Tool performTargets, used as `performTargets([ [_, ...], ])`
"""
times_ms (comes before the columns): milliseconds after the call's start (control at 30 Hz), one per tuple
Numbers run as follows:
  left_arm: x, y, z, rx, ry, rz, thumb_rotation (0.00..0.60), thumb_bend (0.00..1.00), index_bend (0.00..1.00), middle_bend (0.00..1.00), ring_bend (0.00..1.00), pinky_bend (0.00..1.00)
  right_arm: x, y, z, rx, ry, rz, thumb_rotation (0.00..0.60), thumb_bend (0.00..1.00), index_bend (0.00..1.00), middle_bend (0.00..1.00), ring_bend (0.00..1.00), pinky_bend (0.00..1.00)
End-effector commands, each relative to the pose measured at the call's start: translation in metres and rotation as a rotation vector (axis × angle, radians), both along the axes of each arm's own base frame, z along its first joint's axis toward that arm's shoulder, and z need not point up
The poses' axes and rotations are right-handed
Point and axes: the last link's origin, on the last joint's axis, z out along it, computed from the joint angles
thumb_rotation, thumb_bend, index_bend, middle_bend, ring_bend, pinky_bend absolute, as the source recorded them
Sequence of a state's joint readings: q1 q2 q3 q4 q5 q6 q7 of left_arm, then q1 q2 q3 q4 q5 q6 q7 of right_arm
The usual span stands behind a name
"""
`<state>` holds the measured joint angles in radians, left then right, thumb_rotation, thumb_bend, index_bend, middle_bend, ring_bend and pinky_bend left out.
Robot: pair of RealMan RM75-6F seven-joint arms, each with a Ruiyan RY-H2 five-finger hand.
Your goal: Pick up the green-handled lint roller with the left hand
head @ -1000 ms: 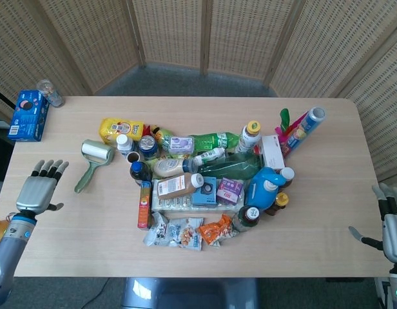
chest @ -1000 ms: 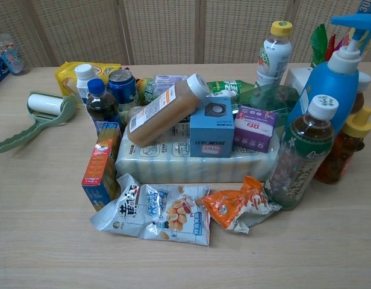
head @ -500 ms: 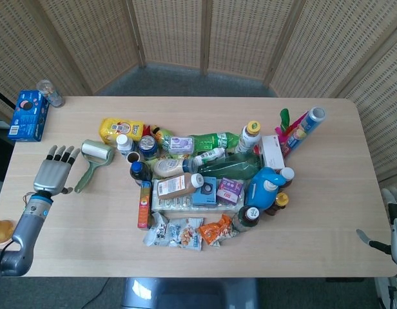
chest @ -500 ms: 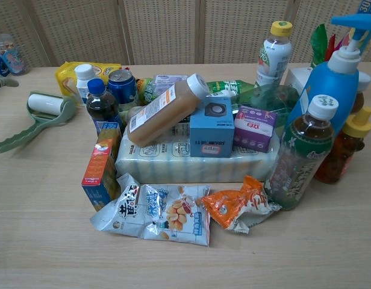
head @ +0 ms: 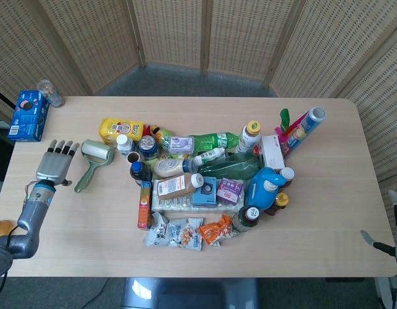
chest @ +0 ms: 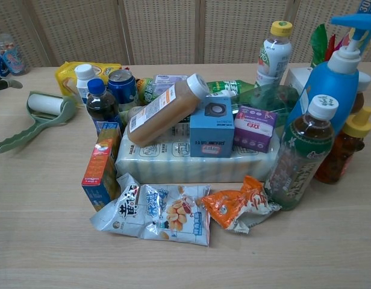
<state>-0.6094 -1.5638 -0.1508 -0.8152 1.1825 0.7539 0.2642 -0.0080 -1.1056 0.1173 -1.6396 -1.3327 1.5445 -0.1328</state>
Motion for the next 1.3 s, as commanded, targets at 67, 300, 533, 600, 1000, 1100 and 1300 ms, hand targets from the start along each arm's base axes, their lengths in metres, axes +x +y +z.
performTargets([
  [67,0.000,0.008,-0.007,-0.009,-0.020,0.030,0.600,0.07,0.00,0.00,0.00,0.00,0.002,-0.001,0.000,-0.001,0.003,0.001,0.494,0.03,0.00,0.00,0.00,0.00],
  [300,0.007,0.022,-0.011,-0.009,-0.079,0.042,0.600,0.06,0.00,0.00,0.00,0.00,0.002,0.002,0.003,-0.011,0.017,-0.019,0.491,0.04,0.00,0.00,0.00,0.00],
  [533,0.010,0.033,-0.016,-0.039,-0.076,0.064,0.600,0.06,0.00,0.00,0.00,0.00,0.002,0.002,0.003,-0.011,0.017,-0.028,0.499,0.03,0.00,0.00,0.00,0.00],
  [600,0.012,0.037,-0.018,-0.044,-0.077,0.066,0.600,0.06,0.00,0.00,0.00,0.00,0.003,0.003,0.004,-0.013,0.020,-0.031,0.497,0.03,0.00,0.00,0.00,0.00],
  [1000,0.024,0.054,-0.028,-0.058,-0.123,0.091,0.600,0.06,0.00,0.00,0.00,0.00,0.007,0.007,0.007,-0.027,0.033,-0.043,0.492,0.04,0.00,0.00,0.00,0.00],
  [1100,0.026,0.054,-0.034,-0.082,-0.120,0.097,0.600,0.06,0.00,0.00,0.00,0.00,0.007,0.008,0.008,-0.028,0.032,-0.044,0.496,0.03,0.00,0.00,0.00,0.00],
  [1300,0.031,0.054,-0.037,-0.100,-0.138,0.087,0.600,0.06,0.00,0.00,0.00,0.00,0.007,0.009,0.008,-0.032,0.028,-0.039,0.490,0.03,0.00,0.00,0.00,0.00],
])
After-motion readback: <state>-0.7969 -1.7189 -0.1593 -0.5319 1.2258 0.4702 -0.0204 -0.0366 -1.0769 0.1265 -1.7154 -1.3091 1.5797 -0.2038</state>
